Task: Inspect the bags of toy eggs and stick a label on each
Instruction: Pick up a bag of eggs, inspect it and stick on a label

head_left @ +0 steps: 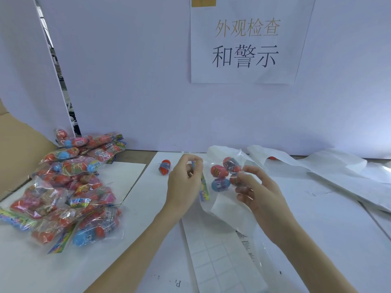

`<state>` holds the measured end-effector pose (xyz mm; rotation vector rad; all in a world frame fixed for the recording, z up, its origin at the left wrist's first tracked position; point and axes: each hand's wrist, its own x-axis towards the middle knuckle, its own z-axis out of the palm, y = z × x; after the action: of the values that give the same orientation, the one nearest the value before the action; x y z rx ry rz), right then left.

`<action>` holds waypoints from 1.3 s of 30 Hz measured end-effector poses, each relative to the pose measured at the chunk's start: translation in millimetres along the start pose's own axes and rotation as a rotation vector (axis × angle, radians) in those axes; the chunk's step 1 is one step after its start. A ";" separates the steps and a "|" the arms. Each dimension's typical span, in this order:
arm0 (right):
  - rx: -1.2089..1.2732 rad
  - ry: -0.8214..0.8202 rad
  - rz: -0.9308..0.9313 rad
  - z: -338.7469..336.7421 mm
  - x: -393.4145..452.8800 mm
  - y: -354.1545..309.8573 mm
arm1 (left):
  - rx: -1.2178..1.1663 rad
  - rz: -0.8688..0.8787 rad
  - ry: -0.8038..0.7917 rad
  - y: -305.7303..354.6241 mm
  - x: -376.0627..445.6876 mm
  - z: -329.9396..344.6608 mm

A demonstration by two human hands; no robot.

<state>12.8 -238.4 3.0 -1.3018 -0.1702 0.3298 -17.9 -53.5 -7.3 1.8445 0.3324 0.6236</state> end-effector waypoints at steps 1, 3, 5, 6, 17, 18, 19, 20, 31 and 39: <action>-0.001 0.015 -0.021 -1.3 0.5 -0.7 | 0.003 0.003 -0.026 0.2 -0.5 0.0; -0.019 0.025 -0.058 -4.6 -0.3 -2.7 | -0.056 0.002 -0.076 3.0 -1.4 -1.3; -0.079 0.006 -0.074 -6.0 -1.5 -4.2 | -0.148 -0.019 -0.157 6.6 -1.7 -1.8; -0.112 -0.013 -0.076 -5.6 -2.6 -4.7 | -0.178 -0.029 -0.207 8.4 -2.5 -1.6; -0.207 -0.135 -0.112 -2.9 -6.0 -3.1 | -0.397 -0.241 -0.238 15.2 2.2 -11.0; -0.217 -0.120 -0.127 -2.4 -5.4 -2.1 | -0.389 -0.226 -0.216 15.9 2.2 -11.7; -0.253 -0.089 -0.153 -2.2 -4.5 -0.7 | -0.375 -0.209 -0.190 16.4 2.0 -11.9; -0.305 -0.053 -0.183 -2.3 -3.2 1.0 | -0.359 -0.189 -0.166 16.3 1.7 -12.3; -0.023 -0.150 -0.205 -6.3 -4.8 -6.7 | -0.135 0.177 -0.328 19.4 -0.7 -22.2; -0.125 -0.012 -0.168 -13.9 3.9 -1.0 | -0.169 0.056 -0.304 9.2 4.0 -16.8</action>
<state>20.8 -250.0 0.2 -1.3986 -0.3121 0.1858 -24.7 -41.5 6.5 1.7575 0.0259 0.3880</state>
